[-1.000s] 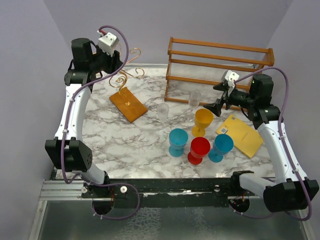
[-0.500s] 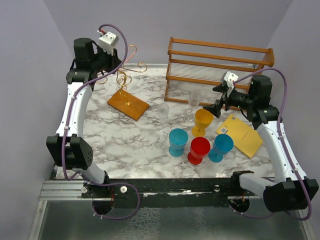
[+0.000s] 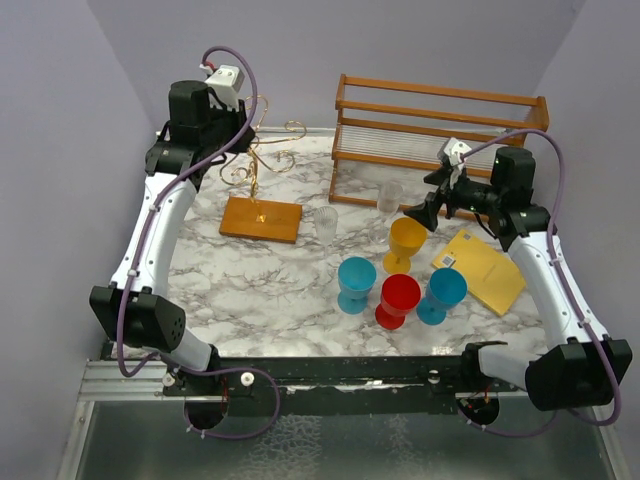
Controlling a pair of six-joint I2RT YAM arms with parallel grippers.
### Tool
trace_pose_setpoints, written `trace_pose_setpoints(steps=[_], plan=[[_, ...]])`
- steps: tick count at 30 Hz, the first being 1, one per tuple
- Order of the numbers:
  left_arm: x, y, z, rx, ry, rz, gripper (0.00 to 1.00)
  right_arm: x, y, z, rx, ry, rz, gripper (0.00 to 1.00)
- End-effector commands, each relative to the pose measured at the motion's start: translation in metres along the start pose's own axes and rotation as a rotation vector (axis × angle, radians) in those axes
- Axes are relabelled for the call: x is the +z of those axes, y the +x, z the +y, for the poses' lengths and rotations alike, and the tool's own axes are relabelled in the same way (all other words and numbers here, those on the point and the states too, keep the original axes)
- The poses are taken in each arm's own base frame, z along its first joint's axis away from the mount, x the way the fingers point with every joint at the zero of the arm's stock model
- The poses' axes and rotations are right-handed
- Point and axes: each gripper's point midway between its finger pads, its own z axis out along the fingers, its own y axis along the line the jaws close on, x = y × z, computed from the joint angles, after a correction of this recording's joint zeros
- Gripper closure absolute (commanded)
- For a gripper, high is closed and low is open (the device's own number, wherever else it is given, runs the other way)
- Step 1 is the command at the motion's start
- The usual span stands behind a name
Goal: Place the wine glass upside down on the wine glass rack
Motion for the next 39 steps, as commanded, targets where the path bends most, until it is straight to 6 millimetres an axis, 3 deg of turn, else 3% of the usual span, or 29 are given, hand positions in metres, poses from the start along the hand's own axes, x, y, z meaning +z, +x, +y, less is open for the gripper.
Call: trace_pose_setpoints(steps=[1, 9, 15, 25, 33, 39], plan=[[-0.020, -0.023, -0.018, -0.087, -0.008, -0.046, 1.00, 0.001, -0.008, -0.014, -0.006, 0.052, -0.013, 0.00], [-0.024, -0.008, -0.014, -0.090, -0.038, -0.022, 1.00, 0.000, -0.008, -0.019, -0.004, 0.076, -0.005, 0.00], [-0.028, -0.003, -0.018, -0.062, -0.009, -0.039, 0.98, 0.002, -0.009, -0.033, 0.012, 0.133, 0.021, 0.00], [-0.022, -0.002, -0.032, -0.029, 0.086, -0.043, 0.72, 0.012, -0.012, -0.055, 0.044, 0.215, 0.118, 0.02], [-0.034, -0.014, -0.036, 0.028, 0.106, -0.092, 0.48, 0.031, -0.006, -0.061, 0.067, 0.239, 0.251, 0.20], [-0.051, -0.025, -0.035, 0.076, 0.094, -0.144, 0.25, 0.047, 0.009, -0.050, 0.072, 0.216, 0.355, 0.32]])
